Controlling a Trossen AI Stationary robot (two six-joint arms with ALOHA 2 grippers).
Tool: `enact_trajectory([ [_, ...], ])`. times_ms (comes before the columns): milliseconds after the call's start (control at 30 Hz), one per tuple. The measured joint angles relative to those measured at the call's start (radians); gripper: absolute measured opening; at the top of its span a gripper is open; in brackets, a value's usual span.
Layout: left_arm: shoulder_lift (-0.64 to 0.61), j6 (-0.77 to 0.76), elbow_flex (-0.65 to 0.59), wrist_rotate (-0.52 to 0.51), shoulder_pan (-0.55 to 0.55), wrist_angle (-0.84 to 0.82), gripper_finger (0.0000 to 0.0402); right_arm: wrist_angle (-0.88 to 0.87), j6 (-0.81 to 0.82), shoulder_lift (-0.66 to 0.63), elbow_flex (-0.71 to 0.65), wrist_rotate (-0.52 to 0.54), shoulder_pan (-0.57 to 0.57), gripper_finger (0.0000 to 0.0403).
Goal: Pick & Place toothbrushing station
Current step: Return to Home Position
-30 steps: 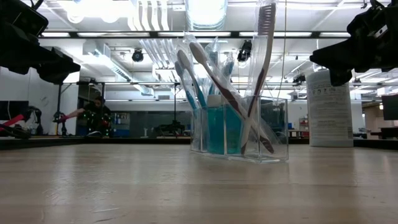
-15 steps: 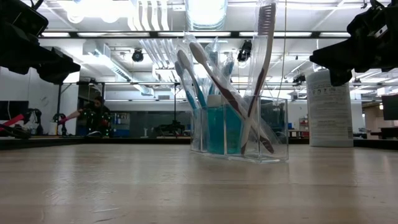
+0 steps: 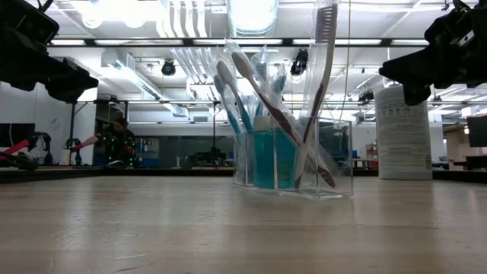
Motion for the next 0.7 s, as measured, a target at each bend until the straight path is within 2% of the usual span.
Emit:
enact_trajectory([
  [300,0.0,0.0,0.0,0.0,0.0,0.0,0.0227,0.0,0.0,0.0,0.0,0.0,0.0,0.0082],
  [700,0.0,0.0,0.0,0.0,0.0,0.0,0.0227,0.0,0.0,0.0,0.0,0.0,0.0,0.0068],
])
